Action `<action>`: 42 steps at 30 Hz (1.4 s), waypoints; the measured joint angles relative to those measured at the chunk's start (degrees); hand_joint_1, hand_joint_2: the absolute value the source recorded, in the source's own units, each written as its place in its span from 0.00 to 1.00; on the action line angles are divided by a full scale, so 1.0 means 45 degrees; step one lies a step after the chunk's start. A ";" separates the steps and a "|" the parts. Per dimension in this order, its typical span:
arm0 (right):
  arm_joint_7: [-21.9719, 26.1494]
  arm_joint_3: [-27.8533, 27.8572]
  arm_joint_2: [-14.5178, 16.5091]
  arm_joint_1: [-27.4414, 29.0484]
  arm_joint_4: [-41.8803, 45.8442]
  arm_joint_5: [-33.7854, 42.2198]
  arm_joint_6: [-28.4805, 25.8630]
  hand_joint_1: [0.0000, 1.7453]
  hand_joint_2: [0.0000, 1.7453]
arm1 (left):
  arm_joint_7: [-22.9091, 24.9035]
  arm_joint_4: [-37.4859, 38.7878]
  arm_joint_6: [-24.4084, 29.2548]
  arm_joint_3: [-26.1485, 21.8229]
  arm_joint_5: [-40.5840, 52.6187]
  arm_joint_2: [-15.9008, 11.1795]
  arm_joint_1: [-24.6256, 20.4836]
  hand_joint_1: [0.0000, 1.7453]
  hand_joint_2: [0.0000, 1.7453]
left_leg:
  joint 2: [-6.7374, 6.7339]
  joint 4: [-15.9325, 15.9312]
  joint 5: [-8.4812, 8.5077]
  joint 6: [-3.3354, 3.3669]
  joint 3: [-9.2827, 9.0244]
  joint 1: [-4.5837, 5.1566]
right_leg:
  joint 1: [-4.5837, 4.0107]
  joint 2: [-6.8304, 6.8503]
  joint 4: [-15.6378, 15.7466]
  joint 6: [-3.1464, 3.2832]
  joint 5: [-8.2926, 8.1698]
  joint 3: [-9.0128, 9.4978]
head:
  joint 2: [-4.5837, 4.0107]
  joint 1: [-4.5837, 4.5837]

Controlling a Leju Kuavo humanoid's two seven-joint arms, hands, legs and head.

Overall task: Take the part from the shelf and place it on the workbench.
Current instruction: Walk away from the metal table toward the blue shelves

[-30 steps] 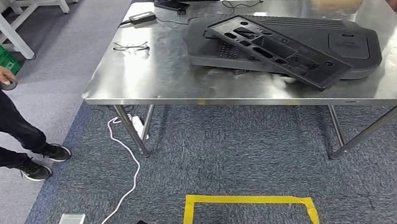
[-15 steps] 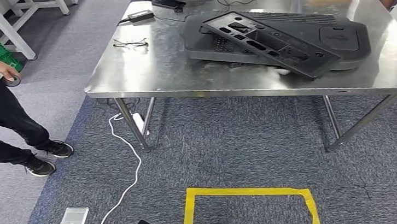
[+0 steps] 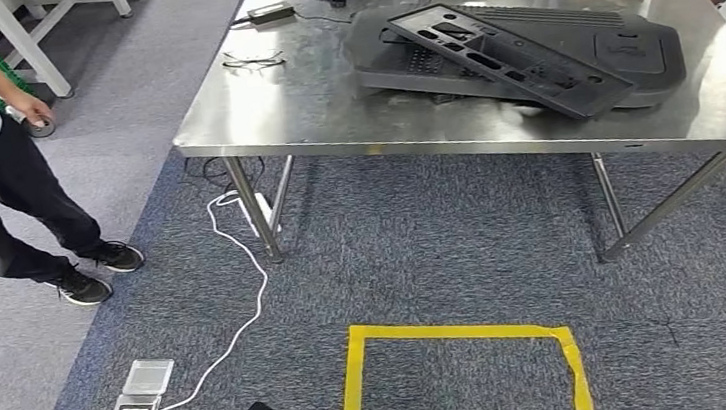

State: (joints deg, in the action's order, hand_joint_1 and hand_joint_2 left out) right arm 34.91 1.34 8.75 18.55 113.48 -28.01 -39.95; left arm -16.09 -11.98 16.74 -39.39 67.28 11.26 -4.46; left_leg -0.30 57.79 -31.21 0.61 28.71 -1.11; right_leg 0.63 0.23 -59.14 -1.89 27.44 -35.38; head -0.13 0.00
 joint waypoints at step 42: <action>-0.0214 0.0033 -0.0098 -0.0125 -0.0323 -0.0053 0.0000 0.00 0.00 | -0.0029 0.0005 -0.0023 -0.0189 -0.0010 0.0028 -0.0006 0.00 0.00 | -0.0109 -0.0003 0.0967 0.0153 0.0923 0.0133 | -0.0043 -0.0064 0.0690 0.0030 0.0795 0.2072 | 0.0000 -0.0021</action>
State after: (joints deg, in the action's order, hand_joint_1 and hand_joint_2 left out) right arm 33.94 1.49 8.31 17.98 112.02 -28.25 -39.95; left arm -16.22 -11.96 16.63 -40.24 67.23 11.39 -4.49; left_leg -0.79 57.78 -26.86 1.30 32.86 -0.51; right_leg 0.44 -0.06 -56.04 -1.75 31.02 -26.05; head -0.13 -0.09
